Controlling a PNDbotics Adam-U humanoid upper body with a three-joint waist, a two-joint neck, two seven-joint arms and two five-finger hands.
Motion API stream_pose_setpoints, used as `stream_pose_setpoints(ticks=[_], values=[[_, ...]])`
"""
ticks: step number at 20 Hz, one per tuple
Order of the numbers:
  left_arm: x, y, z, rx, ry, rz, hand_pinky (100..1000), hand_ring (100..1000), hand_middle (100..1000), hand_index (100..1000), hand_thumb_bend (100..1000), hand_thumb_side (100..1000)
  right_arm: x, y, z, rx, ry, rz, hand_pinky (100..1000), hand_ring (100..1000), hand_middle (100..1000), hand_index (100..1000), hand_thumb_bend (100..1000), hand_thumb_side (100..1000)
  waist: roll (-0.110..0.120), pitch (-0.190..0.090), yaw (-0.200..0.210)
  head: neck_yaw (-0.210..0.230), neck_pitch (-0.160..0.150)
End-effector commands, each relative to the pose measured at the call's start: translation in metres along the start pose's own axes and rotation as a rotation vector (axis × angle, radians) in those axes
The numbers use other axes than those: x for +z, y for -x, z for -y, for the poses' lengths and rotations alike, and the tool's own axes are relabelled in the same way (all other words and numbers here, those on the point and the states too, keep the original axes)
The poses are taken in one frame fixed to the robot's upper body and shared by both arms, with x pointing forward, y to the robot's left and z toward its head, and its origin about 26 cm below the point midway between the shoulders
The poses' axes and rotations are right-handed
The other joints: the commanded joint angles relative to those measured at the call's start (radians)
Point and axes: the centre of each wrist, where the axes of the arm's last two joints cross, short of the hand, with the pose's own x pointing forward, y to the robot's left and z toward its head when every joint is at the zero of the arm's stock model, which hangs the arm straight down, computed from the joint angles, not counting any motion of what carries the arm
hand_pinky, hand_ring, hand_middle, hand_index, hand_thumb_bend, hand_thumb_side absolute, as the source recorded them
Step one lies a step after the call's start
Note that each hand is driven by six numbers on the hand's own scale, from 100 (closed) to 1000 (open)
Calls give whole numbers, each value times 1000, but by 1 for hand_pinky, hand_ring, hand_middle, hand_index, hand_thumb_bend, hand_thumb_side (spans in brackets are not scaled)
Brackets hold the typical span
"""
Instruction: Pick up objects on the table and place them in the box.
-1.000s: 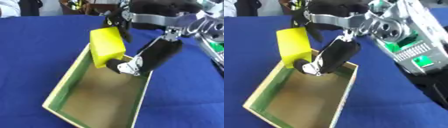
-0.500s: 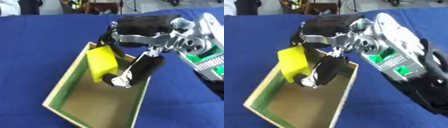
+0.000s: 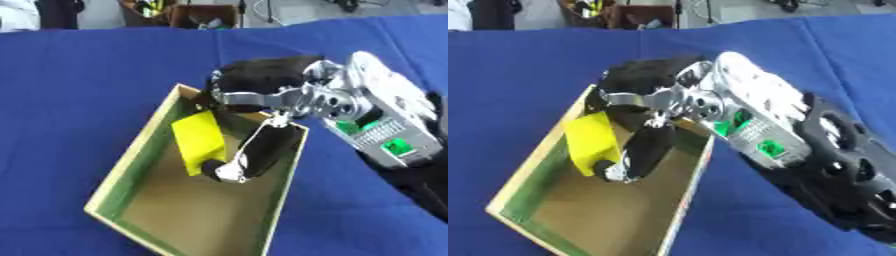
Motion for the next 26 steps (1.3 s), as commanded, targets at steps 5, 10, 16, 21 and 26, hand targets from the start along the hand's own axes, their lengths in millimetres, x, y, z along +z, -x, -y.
stream_pose_setpoints(ticks=[5, 10, 16, 21, 26], values=[[-6, -8, 2, 9, 12, 32, 577, 709, 722, 761, 100, 1000, -13, 9, -9, 22, -65, 5, 694, 789, 499, 577, 100, 530, 2, -19, 3, -8, 10], [-6, -8, 2, 10, 11, 33, 577, 709, 722, 761, 100, 1000, -17, 14, -11, 34, -82, 15, 735, 839, 648, 742, 101, 614, 3, -18, 2, -8, 8], [-6, -8, 2, 10, 14, 34, 577, 709, 722, 761, 100, 1000, -11, 16, -7, 60, -70, 34, 783, 894, 763, 934, 606, 710, 4, -20, -3, -7, 12], [-6, -8, 2, 8, 15, 33, 578, 710, 722, 761, 100, 1000, -1, 17, 0, 67, -38, 37, 788, 901, 776, 947, 659, 743, 5, -26, -8, -5, 23], [-6, -8, 1, 3, 14, 32, 578, 710, 722, 761, 100, 1000, 25, 17, 14, 56, 42, 32, 783, 889, 755, 926, 610, 800, 9, -36, -10, -1, 32]])
